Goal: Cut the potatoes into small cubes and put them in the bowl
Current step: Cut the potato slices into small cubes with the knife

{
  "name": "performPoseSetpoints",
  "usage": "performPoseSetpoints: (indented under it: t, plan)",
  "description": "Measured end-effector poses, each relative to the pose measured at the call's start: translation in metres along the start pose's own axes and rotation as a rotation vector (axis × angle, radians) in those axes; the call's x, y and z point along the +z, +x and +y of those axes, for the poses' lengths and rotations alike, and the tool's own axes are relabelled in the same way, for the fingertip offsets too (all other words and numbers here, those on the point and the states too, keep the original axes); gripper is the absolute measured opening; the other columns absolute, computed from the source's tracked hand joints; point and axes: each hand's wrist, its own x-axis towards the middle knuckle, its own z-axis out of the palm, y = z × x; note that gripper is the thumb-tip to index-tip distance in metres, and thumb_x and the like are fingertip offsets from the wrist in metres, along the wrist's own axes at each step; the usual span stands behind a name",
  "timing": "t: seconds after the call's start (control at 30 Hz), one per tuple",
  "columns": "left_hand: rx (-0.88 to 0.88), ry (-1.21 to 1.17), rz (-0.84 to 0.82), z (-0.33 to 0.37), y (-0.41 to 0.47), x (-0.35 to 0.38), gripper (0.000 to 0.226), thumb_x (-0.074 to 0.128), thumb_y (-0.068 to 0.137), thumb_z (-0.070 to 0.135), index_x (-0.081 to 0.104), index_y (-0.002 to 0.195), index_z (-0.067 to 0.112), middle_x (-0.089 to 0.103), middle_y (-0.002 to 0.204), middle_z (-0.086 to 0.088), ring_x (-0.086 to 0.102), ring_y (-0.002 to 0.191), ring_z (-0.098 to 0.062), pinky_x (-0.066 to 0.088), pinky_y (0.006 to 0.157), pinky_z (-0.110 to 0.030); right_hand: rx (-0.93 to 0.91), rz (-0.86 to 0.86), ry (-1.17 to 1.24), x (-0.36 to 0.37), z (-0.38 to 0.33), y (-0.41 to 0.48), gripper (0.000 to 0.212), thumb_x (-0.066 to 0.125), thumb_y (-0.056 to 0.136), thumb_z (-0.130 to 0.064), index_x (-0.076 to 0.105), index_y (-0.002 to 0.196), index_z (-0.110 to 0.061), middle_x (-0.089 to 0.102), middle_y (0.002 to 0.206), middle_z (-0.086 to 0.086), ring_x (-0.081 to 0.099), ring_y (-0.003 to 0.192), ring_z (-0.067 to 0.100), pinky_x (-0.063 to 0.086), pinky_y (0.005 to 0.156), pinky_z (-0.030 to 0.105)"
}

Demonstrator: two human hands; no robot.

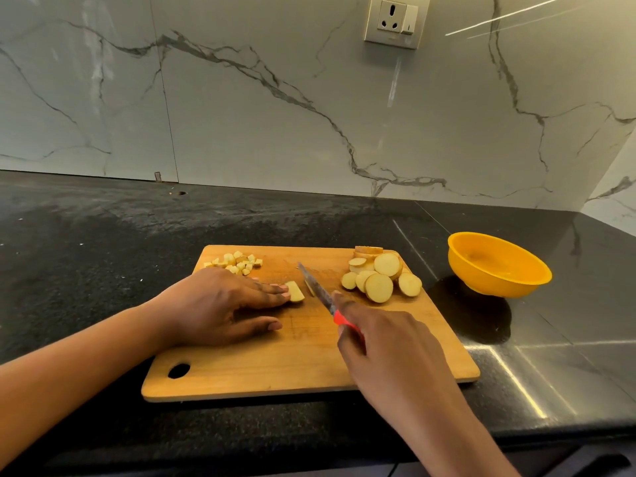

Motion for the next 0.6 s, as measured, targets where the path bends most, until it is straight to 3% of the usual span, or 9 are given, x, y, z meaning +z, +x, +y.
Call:
performPoseSetpoints:
  t: [0.1,0.23,0.47,0.53,0.6]
  plan:
    - [-0.002,-0.010,-0.001,0.000,0.000,0.001,0.052,0.035,0.094,0.062,0.052,0.131,0.030,0.056,0.129,0.018,0.052,0.118,0.004,0.053,0.091,-0.032,-0.017,0.065,-0.018,-0.001,0.002,-0.001,0.051,0.036,0.099,-0.040,0.020,0.147,-0.041,0.059,0.100,-0.017,0.053,0.085,0.005,0.048,0.072,0.020]
    - [0.012,0.001,0.004,0.000,0.001,0.001,0.052,0.036,0.094,0.062,0.054,0.130,0.029,0.057,0.128,0.017,0.053,0.117,0.003,0.053,0.091,-0.031,-0.039,0.000,-0.044,0.007,-0.004,0.000,0.051,0.036,0.100,-0.038,0.019,0.148,-0.037,0.060,0.106,-0.015,0.054,0.091,0.007,0.050,0.078,0.026]
    - [0.011,-0.013,0.008,0.001,0.001,0.001,0.054,0.035,0.093,0.062,0.057,0.128,0.027,0.057,0.127,0.015,0.053,0.117,0.003,0.051,0.094,-0.030,-0.082,-0.031,-0.147,0.021,-0.007,0.004,0.051,0.034,0.101,-0.033,0.016,0.150,-0.033,0.058,0.108,-0.009,0.053,0.092,0.012,0.044,0.071,0.028]
    - [0.019,-0.011,0.012,0.002,0.001,0.000,0.053,0.036,0.093,0.062,0.057,0.127,0.026,0.058,0.125,0.015,0.055,0.115,0.003,0.051,0.094,-0.028,-0.091,-0.095,-0.208,0.023,-0.010,0.010,0.055,0.039,0.100,-0.028,0.014,0.150,-0.029,0.058,0.107,-0.004,0.054,0.092,0.015,0.044,0.066,0.028]
    - [0.028,-0.007,0.021,0.002,0.002,0.000,0.054,0.037,0.093,0.061,0.058,0.126,0.025,0.059,0.124,0.015,0.056,0.113,0.002,0.052,0.093,-0.028,-0.101,-0.157,-0.251,0.025,-0.013,0.019,0.056,0.043,0.099,-0.023,0.018,0.150,-0.024,0.058,0.109,0.000,0.053,0.090,0.018,0.034,0.055,0.025]
